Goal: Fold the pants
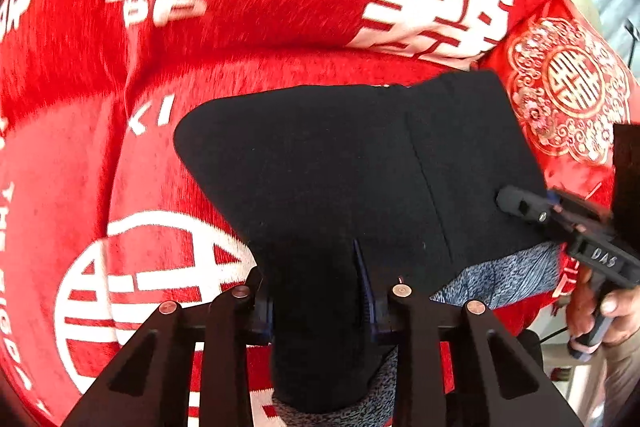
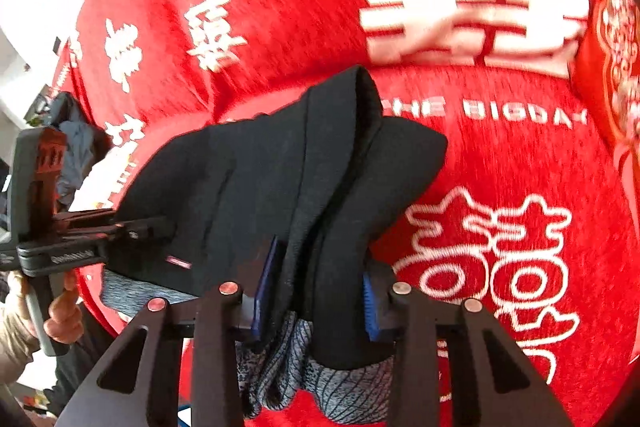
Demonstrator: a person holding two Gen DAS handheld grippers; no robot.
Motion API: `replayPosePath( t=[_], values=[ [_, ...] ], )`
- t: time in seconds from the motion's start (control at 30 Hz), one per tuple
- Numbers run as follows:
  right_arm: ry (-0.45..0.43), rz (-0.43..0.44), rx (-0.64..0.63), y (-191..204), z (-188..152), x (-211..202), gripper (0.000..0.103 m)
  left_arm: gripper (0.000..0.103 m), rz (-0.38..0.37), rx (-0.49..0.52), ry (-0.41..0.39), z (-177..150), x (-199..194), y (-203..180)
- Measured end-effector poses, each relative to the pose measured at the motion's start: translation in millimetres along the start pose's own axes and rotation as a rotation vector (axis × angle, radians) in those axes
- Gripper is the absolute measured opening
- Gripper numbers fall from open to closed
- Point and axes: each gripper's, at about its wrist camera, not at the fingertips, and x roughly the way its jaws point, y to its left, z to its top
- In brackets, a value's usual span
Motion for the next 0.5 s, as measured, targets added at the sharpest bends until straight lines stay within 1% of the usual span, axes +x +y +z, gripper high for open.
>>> replayPosePath(
  t=[0.07, 0.17, 0.23, 0.3, 0.4, 0.5],
  values=[
    [-0.023, -0.005, -0.003, 4, 7, -15, 0.037, 0.033, -0.006, 0.010, -0.011, 4, -13, -10],
    [-0.024, 0.003, 0.020, -1, 10, -34, 0.037, 0.033, -0.023, 0.017, -0.028, 7, -30, -22],
    [-0.012, 0.013, 0.038, -4, 5, -44, 0.037, 0.033, -0.029, 0.018, -0.023, 3, -38, -27],
    [0.000, 0.026, 0.047, -3, -6, -52, 0.037, 0.033, -0.026, 0.020, -0.015, -8, -42, -29],
    [0.026, 0.035, 0.049, 1, -27, -48, 0.037, 0.033, -0.008, 0.011, 0.024, -33, -34, -23],
    [0.088, 0.051, 0.079, -3, -52, -20, 0.038, 0.033, 0.024, -0.026, 0.082, -59, -11, -7]
  ],
)
